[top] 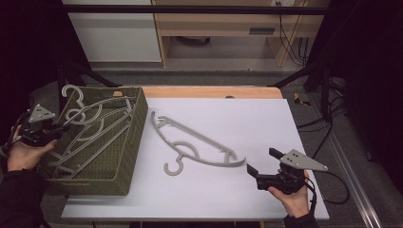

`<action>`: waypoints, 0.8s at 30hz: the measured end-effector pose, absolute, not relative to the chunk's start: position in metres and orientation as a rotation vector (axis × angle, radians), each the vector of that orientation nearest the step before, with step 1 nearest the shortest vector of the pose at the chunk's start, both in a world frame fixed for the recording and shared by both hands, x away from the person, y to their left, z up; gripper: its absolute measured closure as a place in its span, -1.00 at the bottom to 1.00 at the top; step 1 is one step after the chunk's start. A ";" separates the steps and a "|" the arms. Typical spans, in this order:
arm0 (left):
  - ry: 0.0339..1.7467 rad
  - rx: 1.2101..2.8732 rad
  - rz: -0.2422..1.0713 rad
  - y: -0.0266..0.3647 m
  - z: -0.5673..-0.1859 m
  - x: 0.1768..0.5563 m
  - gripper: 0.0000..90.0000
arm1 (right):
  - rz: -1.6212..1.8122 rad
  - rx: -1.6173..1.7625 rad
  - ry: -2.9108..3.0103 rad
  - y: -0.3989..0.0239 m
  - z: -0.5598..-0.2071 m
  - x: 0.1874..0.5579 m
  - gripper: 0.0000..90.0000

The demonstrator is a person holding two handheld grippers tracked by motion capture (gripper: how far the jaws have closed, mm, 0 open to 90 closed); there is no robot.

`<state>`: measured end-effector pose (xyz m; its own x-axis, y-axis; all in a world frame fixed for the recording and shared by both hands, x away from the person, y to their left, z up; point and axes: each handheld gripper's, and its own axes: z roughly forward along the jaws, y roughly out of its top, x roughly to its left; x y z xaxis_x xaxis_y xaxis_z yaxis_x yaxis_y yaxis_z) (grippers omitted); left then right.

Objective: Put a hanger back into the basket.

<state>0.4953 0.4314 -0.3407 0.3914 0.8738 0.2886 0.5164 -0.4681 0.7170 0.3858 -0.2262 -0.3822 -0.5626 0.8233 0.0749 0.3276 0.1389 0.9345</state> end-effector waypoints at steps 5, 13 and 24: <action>1.224 2.111 0.865 0.433 -0.352 0.499 0.83 | 1.422 1.101 1.959 -0.227 -0.382 0.386 -0.90; 1.337 2.157 0.747 0.435 -0.373 0.503 0.81 | 1.416 1.092 1.971 -0.225 -0.382 0.386 -0.90; 1.390 2.180 0.732 0.426 -0.370 0.497 0.55 | 1.411 1.092 1.974 -0.222 -0.379 0.388 -0.89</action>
